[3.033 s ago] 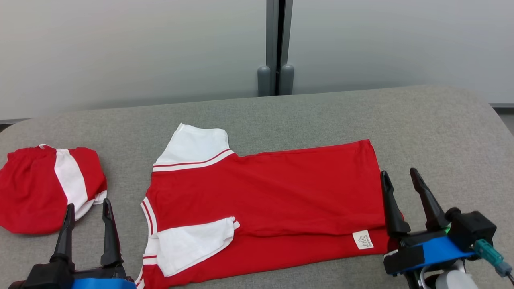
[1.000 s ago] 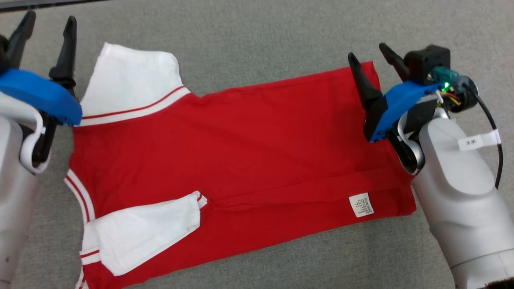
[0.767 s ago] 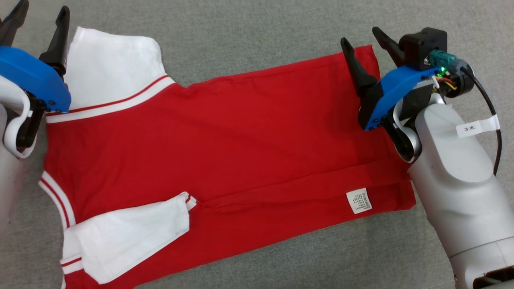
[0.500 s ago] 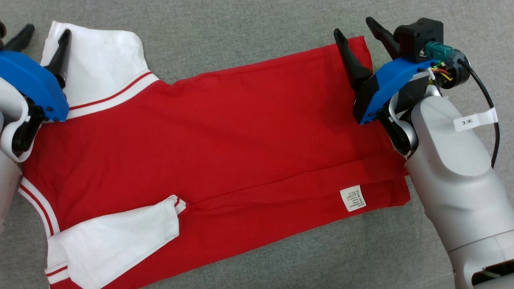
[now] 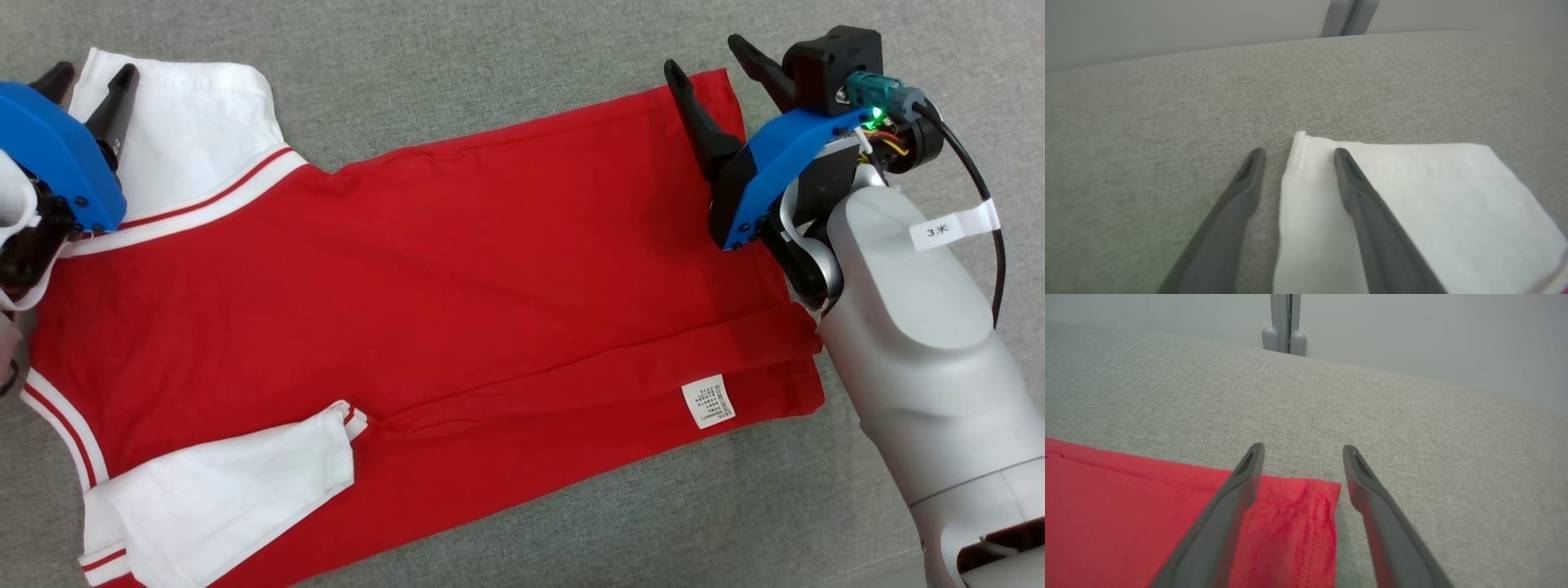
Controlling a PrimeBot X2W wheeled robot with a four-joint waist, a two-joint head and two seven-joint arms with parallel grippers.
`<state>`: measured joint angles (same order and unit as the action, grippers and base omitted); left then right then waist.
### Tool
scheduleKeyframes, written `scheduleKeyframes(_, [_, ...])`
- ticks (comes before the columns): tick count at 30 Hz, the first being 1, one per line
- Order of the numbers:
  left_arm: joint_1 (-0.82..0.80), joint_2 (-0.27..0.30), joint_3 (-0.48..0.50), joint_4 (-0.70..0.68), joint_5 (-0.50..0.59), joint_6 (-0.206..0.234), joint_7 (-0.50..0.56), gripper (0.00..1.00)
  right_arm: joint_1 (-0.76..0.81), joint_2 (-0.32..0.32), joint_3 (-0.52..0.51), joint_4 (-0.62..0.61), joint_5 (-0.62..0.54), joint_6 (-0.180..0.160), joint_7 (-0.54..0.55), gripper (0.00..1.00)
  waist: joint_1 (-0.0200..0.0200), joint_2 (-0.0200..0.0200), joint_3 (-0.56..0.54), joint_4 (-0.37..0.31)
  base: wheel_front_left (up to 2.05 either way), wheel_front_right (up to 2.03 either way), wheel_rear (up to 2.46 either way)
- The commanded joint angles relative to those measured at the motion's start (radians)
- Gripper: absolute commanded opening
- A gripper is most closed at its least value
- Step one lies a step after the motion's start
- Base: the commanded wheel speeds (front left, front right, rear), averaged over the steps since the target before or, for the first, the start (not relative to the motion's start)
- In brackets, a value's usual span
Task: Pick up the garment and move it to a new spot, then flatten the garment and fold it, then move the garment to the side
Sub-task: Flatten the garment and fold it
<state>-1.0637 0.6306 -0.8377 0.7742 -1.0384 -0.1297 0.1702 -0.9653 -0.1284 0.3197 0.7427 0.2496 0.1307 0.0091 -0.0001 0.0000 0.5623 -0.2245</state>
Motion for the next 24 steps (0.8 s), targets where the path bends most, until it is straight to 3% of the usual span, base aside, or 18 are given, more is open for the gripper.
scheduleKeyframes(1, [0.021, -0.014, -0.021, 0.006, -0.009, -0.001, 0.007, 0.00, -0.022, -0.004, 0.002, 0.003, 0.007, 0.000, 0.007, 1.00, 0.0001, 0.0000, -0.003, 0.000, 0.00, 0.00, 0.00])
scheduleKeyframes(15, [-0.038, 0.005, -0.148, -0.046, -0.066, -0.001, -0.089, 0.00, -0.014, -0.050, 0.045, 0.037, 0.096, 0.000, 0.167, 1.00, 0.0001, 0.0000, -0.037, 0.032, 0.00, 0.00, 0.00])
scheduleKeyframes(24, [-0.084, 0.003, -0.227, -0.066, -0.090, -0.001, -0.136, 0.00, -0.035, -0.063, 0.044, 0.089, 0.093, 0.000, 0.228, 1.00, 0.0001, 0.0000, -0.026, 0.058, 0.00, 0.00, 0.00])
